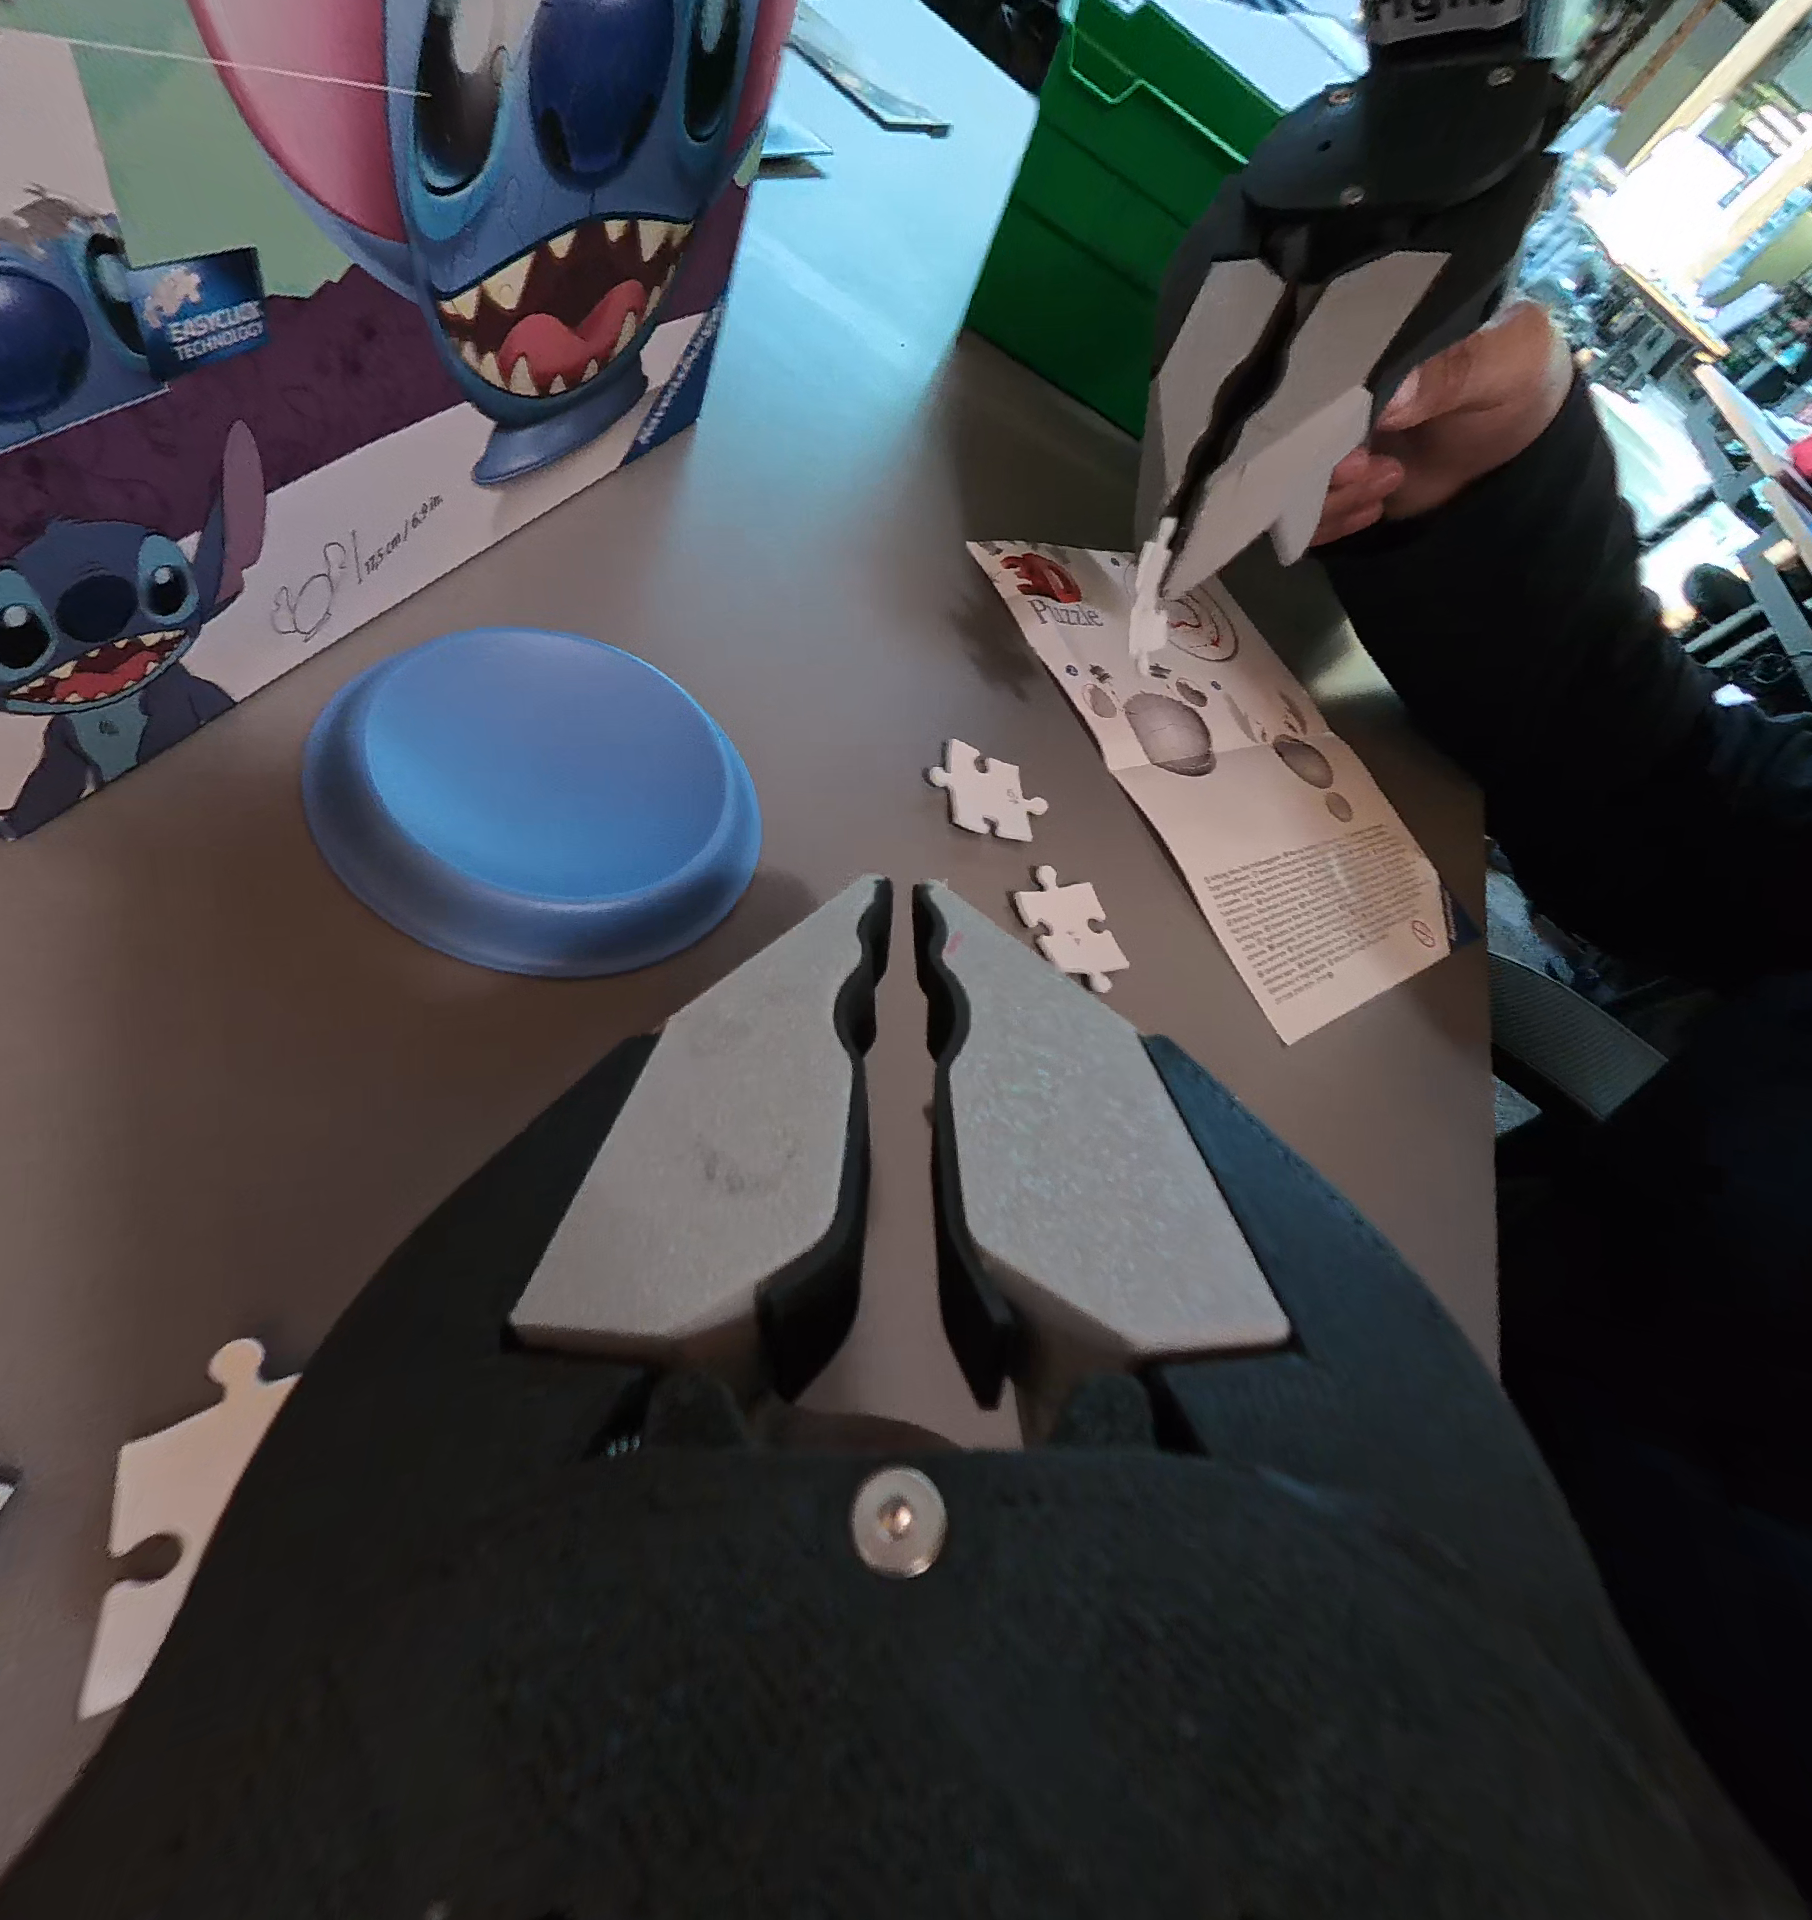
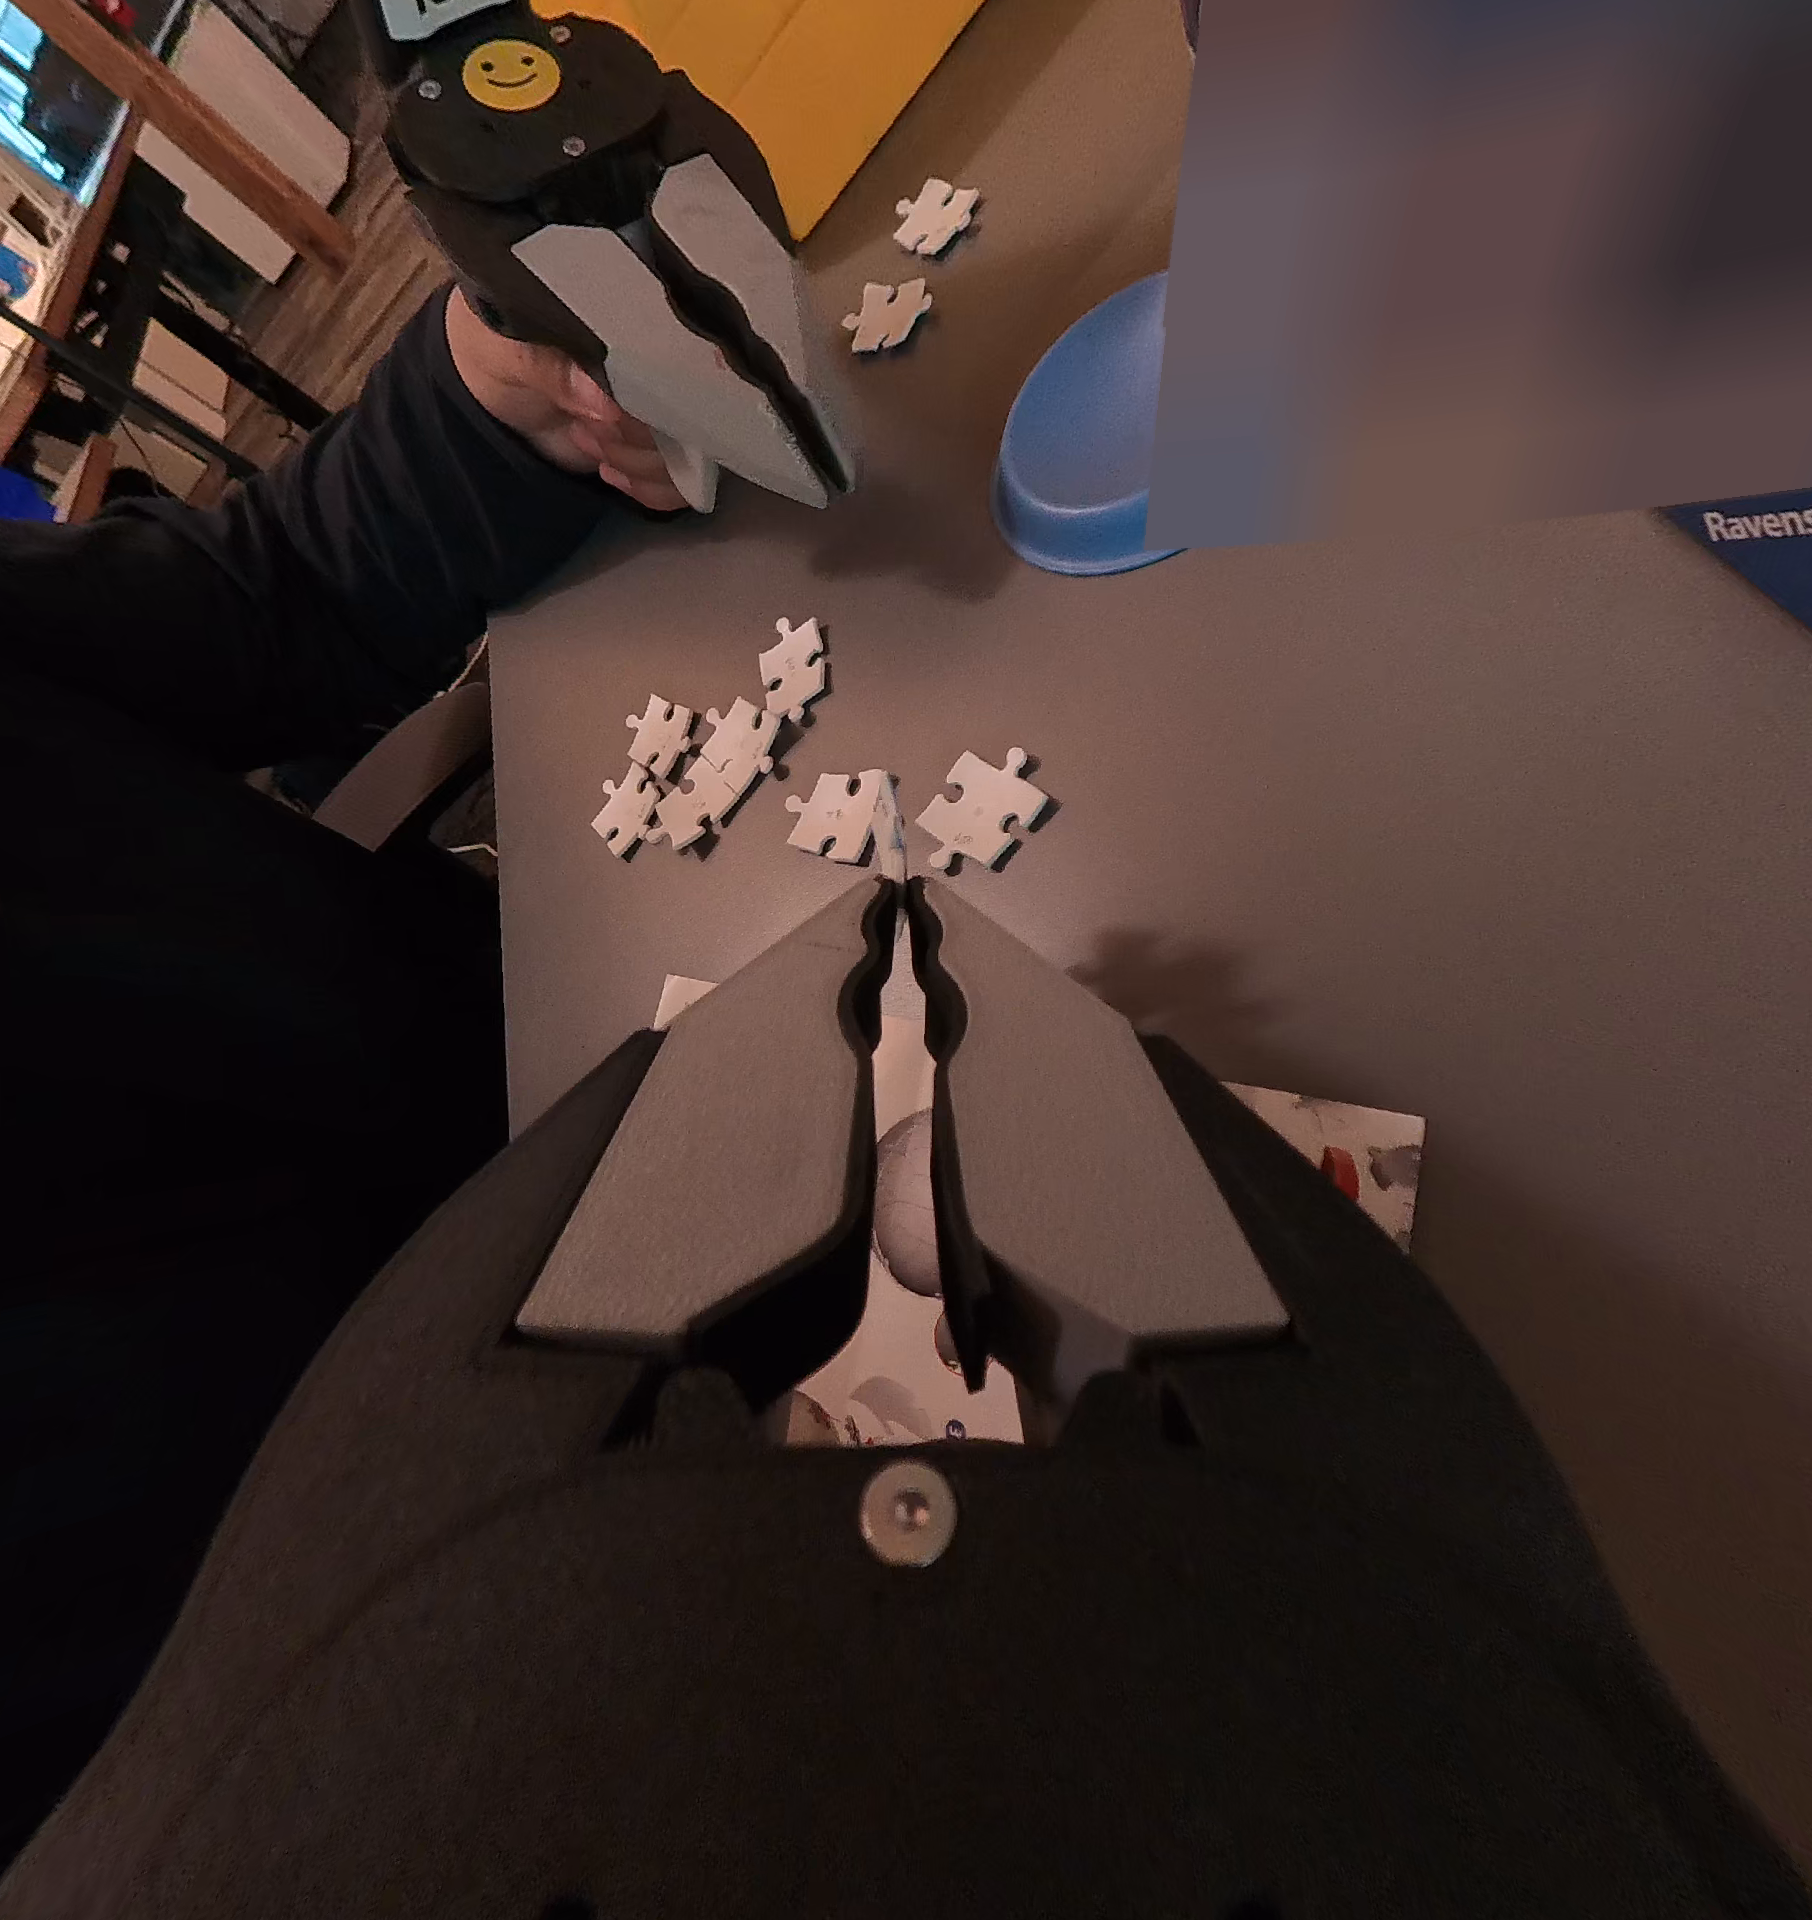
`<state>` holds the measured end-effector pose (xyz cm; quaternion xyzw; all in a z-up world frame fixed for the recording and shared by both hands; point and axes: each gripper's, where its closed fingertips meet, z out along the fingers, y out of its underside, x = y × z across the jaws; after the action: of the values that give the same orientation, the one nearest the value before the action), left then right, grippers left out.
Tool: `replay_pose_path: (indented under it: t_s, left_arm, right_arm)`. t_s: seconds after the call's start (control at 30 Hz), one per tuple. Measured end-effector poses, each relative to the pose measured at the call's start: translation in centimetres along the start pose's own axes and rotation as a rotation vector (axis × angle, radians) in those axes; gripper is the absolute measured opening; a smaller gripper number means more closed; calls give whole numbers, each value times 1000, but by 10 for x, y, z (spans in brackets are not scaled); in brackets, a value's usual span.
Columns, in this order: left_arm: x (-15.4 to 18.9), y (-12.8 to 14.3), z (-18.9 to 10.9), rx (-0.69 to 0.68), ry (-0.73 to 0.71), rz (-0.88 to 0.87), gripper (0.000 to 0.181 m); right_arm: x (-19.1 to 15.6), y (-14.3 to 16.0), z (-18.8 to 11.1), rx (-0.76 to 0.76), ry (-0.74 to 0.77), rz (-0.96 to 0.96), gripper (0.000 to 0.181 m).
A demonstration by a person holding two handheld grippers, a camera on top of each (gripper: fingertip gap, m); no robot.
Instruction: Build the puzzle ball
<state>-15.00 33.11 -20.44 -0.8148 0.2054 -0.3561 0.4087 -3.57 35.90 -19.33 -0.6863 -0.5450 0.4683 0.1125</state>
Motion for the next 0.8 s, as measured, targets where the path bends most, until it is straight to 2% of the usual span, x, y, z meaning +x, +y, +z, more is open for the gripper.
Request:
replay_pose_path:
  t_s: [0.13,0.33,0.8]
  left_arm:
    - [28,6,1,-39,117,100,0]
    - [56,19,5,-90,158,319,0]
    - [52,17,3,-87,154,286,0]
  right_arm:
    - [-2,3,3,-21,-10,-2,0]
    - [-1,9,9,-54,-20,10,0]
    - [-2,12,11,-68,-29,12,0]
